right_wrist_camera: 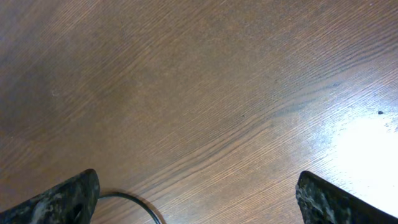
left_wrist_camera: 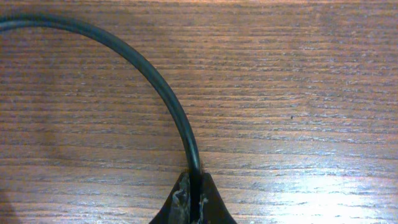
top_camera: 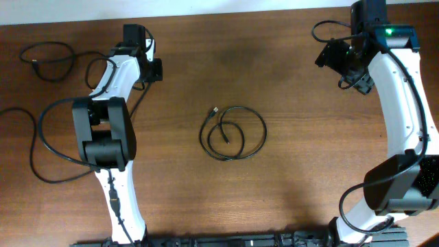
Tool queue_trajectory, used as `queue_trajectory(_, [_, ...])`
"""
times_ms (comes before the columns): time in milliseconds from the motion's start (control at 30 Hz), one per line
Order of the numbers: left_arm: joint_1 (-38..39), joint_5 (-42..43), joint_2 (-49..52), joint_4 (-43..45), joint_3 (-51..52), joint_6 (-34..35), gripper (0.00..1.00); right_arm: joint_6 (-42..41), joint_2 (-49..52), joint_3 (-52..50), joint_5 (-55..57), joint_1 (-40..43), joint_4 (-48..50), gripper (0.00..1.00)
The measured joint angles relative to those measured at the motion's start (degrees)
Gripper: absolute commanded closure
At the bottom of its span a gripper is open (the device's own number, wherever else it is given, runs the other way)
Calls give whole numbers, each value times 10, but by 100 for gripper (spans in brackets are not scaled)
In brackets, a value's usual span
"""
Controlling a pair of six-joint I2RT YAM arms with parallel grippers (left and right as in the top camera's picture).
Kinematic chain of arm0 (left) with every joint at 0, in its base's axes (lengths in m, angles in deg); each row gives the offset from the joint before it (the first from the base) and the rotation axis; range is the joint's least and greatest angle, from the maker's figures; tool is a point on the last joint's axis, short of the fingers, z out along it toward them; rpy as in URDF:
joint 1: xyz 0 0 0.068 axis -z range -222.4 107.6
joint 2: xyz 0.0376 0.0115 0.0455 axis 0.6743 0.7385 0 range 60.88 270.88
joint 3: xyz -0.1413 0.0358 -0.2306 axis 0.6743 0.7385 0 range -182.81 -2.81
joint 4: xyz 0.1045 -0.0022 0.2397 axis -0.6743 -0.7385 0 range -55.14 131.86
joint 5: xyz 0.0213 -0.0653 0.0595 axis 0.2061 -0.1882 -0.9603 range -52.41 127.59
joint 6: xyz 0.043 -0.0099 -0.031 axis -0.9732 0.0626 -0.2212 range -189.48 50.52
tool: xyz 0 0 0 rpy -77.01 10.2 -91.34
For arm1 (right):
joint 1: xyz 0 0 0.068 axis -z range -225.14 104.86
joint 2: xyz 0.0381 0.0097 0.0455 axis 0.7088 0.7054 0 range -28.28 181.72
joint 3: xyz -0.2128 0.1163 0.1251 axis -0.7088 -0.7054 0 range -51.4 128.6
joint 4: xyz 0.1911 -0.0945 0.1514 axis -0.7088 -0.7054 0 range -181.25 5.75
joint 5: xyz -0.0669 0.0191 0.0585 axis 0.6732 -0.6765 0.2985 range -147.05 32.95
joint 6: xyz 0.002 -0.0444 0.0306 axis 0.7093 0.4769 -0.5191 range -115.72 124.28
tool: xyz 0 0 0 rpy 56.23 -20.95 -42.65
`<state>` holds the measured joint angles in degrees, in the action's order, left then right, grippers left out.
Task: Untangle cables
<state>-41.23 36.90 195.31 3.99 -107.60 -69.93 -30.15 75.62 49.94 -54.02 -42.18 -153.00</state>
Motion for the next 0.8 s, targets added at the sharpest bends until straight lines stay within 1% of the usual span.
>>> queue_trajectory(167, [0,0,-2,-7,-1,0,100,0,0,0,0,0,0,2])
queue_trajectory(233, [0,-1,-19,-15,0,3,100,0,0,0,0,0,0,2])
queue_trajectory(367, [0,-3,-142,-22,2,19,100,0,0,0,0,0,-1,2])
queue_trajectory(400, [-1,-6,-212,-29,1,32,100,0,0,0,0,0,0,2])
queue_trajectory(467, [-6,-25,-265,-47,-3,66,100,0,0,0,0,0,0,2])
queue_trajectory(533, [-37,-68,-301,-81,-4,121,100,0,0,0,0,0,0,2])
queue_trajectory(633, [-106,-101,-301,-120,-4,189,100,0,0,0,0,0,-1,2])
queue_trajectory(733, [-188,-112,-301,-136,-4,275,100,0,0,0,0,0,0,2])
queue_trajectory(800, [-241,-116,-301,-147,-4,317,100,0,0,0,0,0,0,2])
